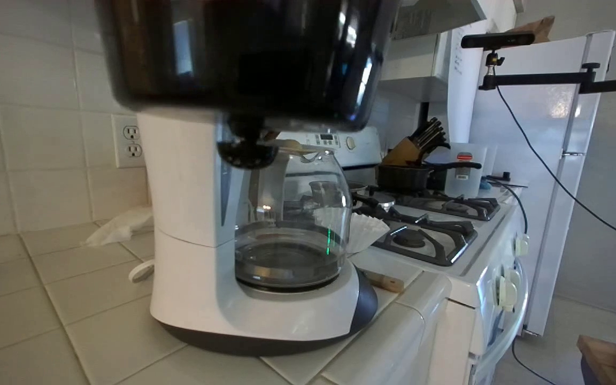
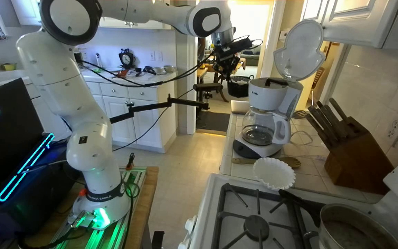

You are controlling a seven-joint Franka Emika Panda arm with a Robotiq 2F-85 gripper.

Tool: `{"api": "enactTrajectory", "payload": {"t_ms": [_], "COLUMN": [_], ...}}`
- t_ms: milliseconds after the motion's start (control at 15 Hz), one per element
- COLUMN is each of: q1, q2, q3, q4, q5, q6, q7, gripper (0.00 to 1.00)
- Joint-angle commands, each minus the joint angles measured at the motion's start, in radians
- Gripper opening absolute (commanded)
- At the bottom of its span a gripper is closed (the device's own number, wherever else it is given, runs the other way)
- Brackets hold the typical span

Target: Take the chamber out of the coffee maker.

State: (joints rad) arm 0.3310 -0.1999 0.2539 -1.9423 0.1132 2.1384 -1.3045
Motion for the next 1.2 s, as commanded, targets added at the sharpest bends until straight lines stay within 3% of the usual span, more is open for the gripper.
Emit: {"api": "enactTrajectory", "payload": {"t_ms": [0, 667, 1133], "q1": [0.003, 0.023, 0.057], "q2": [-0.016, 0.009, 0.085], "q3": [-0.007, -0.011, 0.005], "q4": [-0.109, -0.341, -0.361], "q5": [0.003, 0.015, 0.012], "q6": [0.125, 0.424, 0.538], "q7": [-0.020, -0.024, -0.059], "gripper": [0.03, 0.03, 0.03]}}
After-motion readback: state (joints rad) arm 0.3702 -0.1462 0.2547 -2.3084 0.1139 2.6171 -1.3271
